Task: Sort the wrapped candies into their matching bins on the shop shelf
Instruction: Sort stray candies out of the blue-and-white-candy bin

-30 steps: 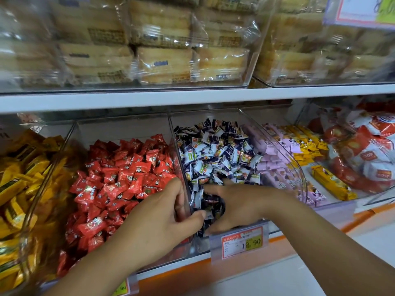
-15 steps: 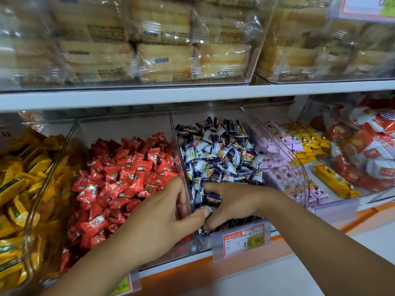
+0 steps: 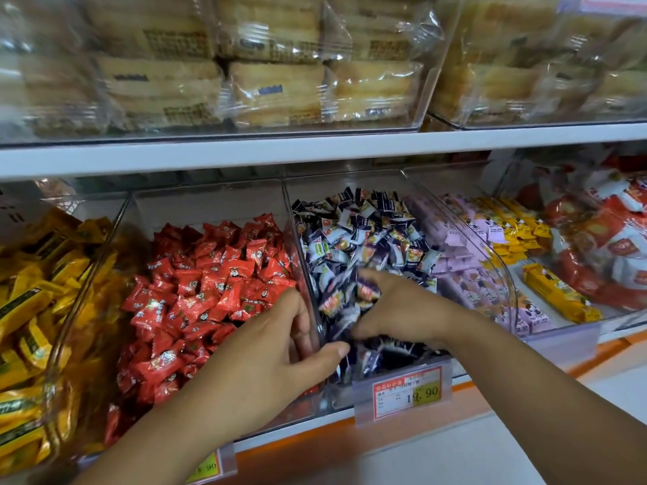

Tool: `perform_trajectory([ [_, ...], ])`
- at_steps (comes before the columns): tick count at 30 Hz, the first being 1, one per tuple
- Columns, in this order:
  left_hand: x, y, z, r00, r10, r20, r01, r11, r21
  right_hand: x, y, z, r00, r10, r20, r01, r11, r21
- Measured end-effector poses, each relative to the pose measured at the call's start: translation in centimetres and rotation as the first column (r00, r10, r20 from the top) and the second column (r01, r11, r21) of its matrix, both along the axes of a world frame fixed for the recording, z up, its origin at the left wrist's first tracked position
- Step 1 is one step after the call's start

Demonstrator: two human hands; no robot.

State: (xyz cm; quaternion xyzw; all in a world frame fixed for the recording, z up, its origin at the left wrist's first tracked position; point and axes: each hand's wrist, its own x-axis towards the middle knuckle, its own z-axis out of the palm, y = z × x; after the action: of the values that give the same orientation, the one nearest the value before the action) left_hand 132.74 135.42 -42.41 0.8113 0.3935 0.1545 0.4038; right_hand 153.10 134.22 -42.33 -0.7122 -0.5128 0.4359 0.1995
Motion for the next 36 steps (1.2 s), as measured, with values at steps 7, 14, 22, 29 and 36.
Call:
perform_trajectory([
  [7,0.1,-0.1,-0.1,1.000,0.005,0.018,-0.005,1.000,-0.003,1.8,1.9,2.3,0.977,-0.212,-0.025,0.206,0.909,0.362],
  [14,0.1,0.0,0.1,0.999,0.009,0.035,-0.008,1.000,-0.018,3.5,2.4,3.6,0.973,-0.137,0.184,0.032,0.875,0.484],
  [22,0.2,-0.1,0.2,1.000,0.009,0.028,-0.009,1.000,-0.002,4.0,-1.3,6.4,0.865,0.149,0.479,-0.236,0.963,0.127],
  [29,0.3,-0.3,0.3,1.000,0.008,0.004,-0.008,1.000,0.023,1.4,-1.0,1.5,0.688,0.623,0.373,-0.488,0.777,-0.398],
  [36,0.4,-0.1,0.1,1.000,0.016,0.015,-0.016,1.000,0.009,1.0,0.3,-0.1,0.767,0.608,0.204,-0.502,0.767,-0.400],
])
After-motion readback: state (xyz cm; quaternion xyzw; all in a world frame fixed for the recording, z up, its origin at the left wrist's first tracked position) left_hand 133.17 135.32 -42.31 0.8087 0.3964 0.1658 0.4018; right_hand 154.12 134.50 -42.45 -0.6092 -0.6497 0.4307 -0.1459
